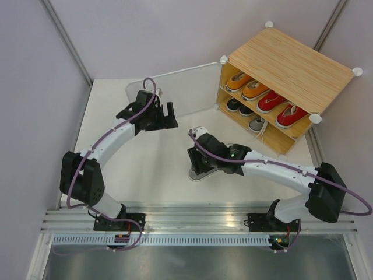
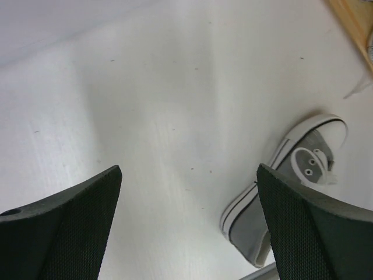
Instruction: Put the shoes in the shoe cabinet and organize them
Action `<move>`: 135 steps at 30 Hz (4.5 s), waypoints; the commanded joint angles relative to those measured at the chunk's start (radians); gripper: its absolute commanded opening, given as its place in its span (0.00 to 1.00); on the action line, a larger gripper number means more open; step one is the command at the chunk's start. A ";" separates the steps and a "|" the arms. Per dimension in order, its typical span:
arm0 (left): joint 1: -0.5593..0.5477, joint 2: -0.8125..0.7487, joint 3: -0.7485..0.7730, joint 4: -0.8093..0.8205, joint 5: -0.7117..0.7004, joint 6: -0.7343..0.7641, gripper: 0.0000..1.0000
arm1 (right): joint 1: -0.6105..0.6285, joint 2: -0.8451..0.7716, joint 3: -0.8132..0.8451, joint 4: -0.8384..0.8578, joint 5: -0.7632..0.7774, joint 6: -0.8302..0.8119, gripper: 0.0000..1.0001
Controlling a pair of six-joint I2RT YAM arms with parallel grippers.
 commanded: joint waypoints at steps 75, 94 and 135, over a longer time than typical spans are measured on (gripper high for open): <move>0.028 -0.095 0.013 -0.141 -0.398 0.088 0.98 | -0.528 0.076 0.121 -0.320 -0.235 -0.593 0.01; 0.028 -0.089 0.014 -0.144 -0.399 0.088 0.98 | -0.552 -0.012 0.115 -0.424 -0.310 -0.569 0.01; 0.028 -0.107 0.010 -0.146 -0.364 0.078 0.98 | -0.775 0.241 0.259 -0.302 -0.018 -0.785 0.06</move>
